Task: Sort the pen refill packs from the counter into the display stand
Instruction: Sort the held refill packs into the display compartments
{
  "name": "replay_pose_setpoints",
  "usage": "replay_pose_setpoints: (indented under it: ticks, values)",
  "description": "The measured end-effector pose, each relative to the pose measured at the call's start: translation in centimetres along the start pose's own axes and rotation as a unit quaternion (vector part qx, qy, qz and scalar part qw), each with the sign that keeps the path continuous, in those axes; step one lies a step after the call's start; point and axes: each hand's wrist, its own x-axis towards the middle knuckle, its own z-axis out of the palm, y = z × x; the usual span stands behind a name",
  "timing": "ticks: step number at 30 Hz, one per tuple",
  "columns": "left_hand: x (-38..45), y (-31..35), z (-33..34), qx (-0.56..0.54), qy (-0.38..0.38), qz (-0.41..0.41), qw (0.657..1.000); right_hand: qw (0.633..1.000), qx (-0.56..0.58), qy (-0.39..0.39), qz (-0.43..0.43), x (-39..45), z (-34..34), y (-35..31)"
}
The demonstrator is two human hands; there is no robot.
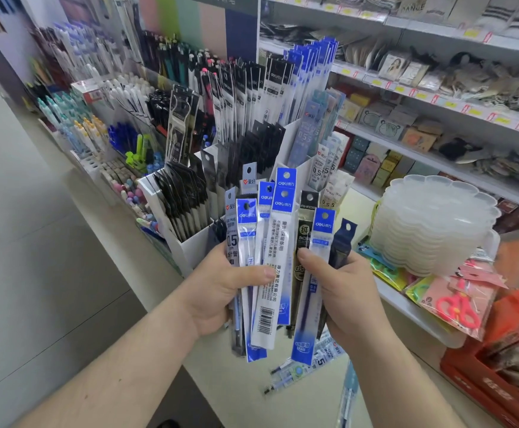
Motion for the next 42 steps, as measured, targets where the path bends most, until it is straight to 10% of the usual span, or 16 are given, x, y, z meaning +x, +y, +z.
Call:
replay_pose_setpoints:
  ticks: [14,32,42]
  values:
    - [-0.5,0.0,0.1,0.104,0.104,0.005,0.989,0.997,-0.066,0.037,-0.008,0.1,0.7,0.0]
    - [-6.3,5.9,-5.3,0.049,0.299,0.241,0.922,0.935,-0.127,0.046,-0.329,4.9,12.4,-9.3]
    - [-6.8,6.1,-6.9,0.014,0.338,0.242,0.909,0.947,-0.105,0.057,-0.299,7.5,18.1,-7.9]
